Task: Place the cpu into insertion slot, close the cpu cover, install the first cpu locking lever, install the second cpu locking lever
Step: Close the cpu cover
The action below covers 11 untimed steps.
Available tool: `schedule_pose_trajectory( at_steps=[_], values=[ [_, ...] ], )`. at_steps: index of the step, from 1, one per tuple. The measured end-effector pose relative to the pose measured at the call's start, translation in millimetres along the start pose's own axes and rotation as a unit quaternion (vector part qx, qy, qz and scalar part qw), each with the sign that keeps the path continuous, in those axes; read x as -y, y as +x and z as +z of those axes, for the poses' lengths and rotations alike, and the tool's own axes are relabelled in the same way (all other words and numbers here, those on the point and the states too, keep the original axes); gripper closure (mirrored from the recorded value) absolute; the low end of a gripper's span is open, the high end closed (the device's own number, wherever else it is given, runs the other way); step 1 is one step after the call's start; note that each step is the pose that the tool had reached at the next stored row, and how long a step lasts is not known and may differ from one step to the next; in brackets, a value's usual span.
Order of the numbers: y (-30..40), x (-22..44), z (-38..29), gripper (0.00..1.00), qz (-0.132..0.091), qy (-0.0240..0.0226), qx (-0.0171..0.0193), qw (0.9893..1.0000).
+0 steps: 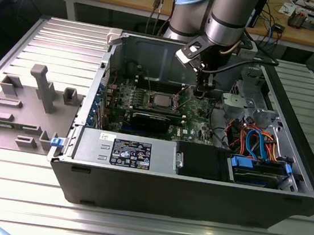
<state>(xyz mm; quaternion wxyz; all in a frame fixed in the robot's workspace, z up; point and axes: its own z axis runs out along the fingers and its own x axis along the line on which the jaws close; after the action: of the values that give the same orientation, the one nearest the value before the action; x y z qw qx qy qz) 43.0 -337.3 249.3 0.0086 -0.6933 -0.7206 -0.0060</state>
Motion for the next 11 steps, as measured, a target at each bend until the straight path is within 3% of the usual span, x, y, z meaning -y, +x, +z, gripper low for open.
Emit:
schedule_pose_trajectory(
  at_steps=[11],
  values=[
    [0.3,7.0,0.1,0.89,0.0,0.0,0.0,1.0]
  ],
)
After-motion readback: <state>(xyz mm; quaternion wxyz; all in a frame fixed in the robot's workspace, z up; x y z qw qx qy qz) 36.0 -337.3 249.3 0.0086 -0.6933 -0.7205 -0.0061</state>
